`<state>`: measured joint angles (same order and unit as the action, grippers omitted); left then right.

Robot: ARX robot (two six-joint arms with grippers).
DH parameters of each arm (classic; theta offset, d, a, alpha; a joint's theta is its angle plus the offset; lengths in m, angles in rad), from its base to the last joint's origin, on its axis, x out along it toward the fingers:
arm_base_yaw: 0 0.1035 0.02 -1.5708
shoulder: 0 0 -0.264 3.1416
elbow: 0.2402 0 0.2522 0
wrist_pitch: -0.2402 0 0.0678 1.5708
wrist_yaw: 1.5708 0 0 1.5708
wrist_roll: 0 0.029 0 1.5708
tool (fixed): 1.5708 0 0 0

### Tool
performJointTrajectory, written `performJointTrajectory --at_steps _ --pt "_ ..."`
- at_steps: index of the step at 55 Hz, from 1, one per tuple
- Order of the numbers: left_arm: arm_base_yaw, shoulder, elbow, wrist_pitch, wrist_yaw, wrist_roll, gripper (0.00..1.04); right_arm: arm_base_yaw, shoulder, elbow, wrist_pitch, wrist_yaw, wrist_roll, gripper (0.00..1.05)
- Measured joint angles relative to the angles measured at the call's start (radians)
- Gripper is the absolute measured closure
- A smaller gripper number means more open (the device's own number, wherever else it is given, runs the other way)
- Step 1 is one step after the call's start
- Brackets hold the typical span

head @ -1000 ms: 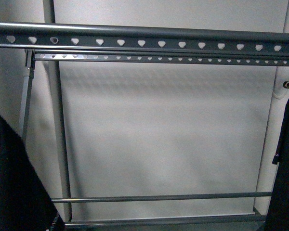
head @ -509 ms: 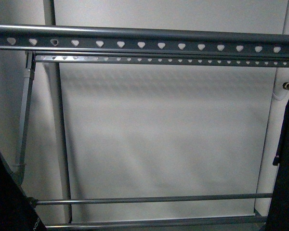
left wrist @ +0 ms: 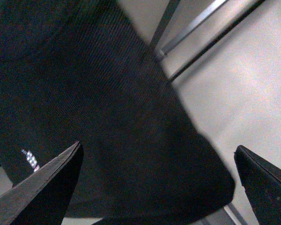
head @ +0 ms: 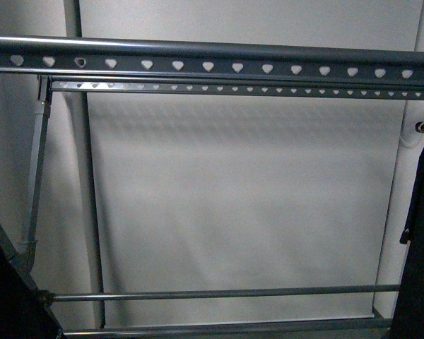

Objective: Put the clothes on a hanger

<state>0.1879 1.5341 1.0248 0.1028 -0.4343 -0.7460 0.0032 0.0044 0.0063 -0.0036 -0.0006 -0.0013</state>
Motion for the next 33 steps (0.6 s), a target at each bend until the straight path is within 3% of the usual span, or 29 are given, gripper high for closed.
performJointTrajectory --at_steps 15,30,33 --pt "0.046 0.107 0.098 -0.091 -0.062 -0.046 0.49 0.000 0.000 0.000 0.000 0.000 0.000 0.07" --pt "0.119 0.147 0.088 -0.086 0.001 -0.048 0.97 0.000 0.000 0.000 0.000 0.000 0.000 0.07" --pt "0.124 0.138 0.068 -0.073 0.026 -0.045 1.01 0.000 0.000 0.000 0.000 0.000 0.000 0.07"
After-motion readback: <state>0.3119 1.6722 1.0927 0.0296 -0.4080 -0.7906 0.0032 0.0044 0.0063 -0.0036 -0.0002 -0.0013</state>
